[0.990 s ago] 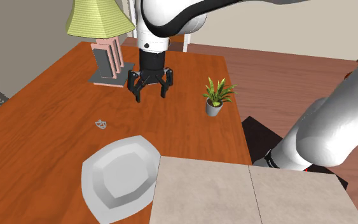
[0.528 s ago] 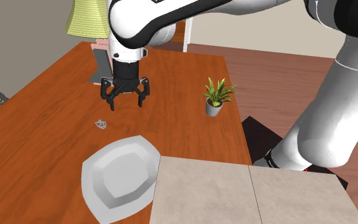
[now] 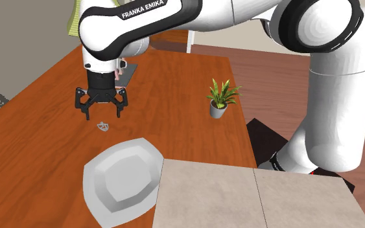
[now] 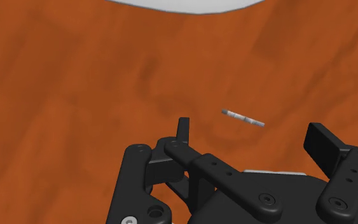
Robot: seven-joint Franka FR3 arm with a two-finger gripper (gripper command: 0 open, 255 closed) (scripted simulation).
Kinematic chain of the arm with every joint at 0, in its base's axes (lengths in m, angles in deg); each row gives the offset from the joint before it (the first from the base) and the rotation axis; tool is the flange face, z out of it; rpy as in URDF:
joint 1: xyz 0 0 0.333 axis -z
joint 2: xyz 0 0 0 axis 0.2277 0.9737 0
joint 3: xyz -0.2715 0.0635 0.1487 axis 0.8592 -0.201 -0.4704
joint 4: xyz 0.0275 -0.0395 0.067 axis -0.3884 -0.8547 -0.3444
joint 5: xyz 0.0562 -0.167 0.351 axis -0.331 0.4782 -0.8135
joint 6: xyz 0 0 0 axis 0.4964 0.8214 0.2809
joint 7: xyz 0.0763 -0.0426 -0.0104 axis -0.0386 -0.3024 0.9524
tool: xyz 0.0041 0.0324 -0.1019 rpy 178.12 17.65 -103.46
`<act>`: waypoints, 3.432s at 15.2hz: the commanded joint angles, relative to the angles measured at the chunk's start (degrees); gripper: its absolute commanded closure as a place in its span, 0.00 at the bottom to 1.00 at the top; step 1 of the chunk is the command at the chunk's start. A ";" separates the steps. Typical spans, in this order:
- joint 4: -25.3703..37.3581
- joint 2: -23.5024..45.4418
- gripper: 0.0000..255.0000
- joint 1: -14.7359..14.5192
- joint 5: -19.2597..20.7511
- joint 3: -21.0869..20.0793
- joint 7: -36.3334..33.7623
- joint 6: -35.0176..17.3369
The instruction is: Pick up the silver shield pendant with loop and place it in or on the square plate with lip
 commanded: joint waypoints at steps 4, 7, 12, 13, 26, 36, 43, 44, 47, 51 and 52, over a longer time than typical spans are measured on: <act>-0.69 2.10 0.00 -1.08 0.35 0.05 -0.46 -2.99; -1.44 2.89 0.00 -1.52 0.47 0.07 -0.51 -4.60; -1.42 2.90 0.00 -1.52 0.48 0.07 -0.51 -4.59; -1.42 2.90 0.00 -1.52 0.48 0.07 -0.51 -4.59; -0.82 2.26 1.00 -1.45 0.41 -0.02 -0.81 -3.41; 3.19 -0.25 1.00 -1.23 0.24 -0.37 -2.41 2.79; -0.37 -5.16 1.00 -1.09 -1.17 -1.35 -3.61 3.54; -3.19 -7.09 1.00 -1.09 -1.91 -1.78 -3.79 2.40; -10.86 -12.54 1.00 -1.31 -4.21 -3.11 -4.37 -0.59; -19.59 -19.25 1.00 -2.10 -7.50 -4.95 -5.29 -3.80; -21.55 -20.85 1.00 -2.38 -8.37 -5.43 -5.56 -4.49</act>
